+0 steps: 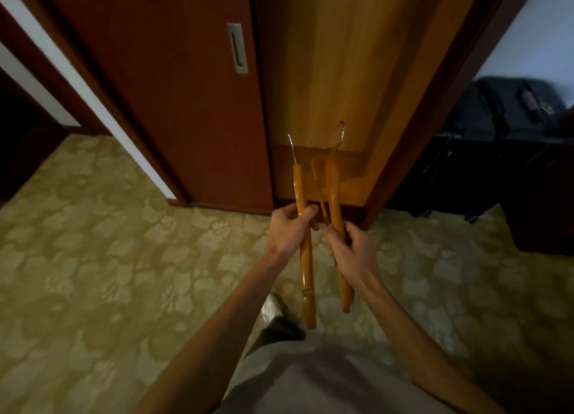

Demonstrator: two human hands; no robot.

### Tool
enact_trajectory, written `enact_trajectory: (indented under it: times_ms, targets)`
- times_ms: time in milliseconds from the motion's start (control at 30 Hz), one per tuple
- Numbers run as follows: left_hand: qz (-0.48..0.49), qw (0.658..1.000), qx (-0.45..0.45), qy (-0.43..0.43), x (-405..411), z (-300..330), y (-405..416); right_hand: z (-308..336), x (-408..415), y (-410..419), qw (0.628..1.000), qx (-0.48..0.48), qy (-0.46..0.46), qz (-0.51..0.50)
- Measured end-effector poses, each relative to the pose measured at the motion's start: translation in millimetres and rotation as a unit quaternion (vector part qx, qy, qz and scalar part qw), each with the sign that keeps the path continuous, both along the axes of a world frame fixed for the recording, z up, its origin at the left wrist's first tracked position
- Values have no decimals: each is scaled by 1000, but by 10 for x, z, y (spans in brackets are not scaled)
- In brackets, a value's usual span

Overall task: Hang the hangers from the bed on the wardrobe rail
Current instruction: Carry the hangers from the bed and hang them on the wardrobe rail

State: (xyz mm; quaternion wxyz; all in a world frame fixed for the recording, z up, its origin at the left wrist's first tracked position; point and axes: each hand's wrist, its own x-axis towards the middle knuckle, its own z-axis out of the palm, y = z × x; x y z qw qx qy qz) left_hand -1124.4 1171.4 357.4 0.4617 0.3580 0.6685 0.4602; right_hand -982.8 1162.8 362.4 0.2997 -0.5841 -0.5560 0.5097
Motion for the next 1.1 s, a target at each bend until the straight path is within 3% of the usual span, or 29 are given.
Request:
enact_trajectory:
  times_ms: [467, 633, 867, 1100]
  targets:
    - [-51, 997, 36, -39, -629, 551, 3118, 692, -594, 2883, 997, 44, 0, -64]
    - [-69, 995, 73, -2, -598, 933, 4083, 981, -573, 3946, 997, 40, 15, -60]
    - [-57, 991, 117, 17, -599, 1650, 5211, 1599, -481, 5117, 995, 90, 28, -37]
    - [-10, 984, 175, 19, -924, 2340, 5895, 2291, -721, 5746, 988, 146, 42, -10]
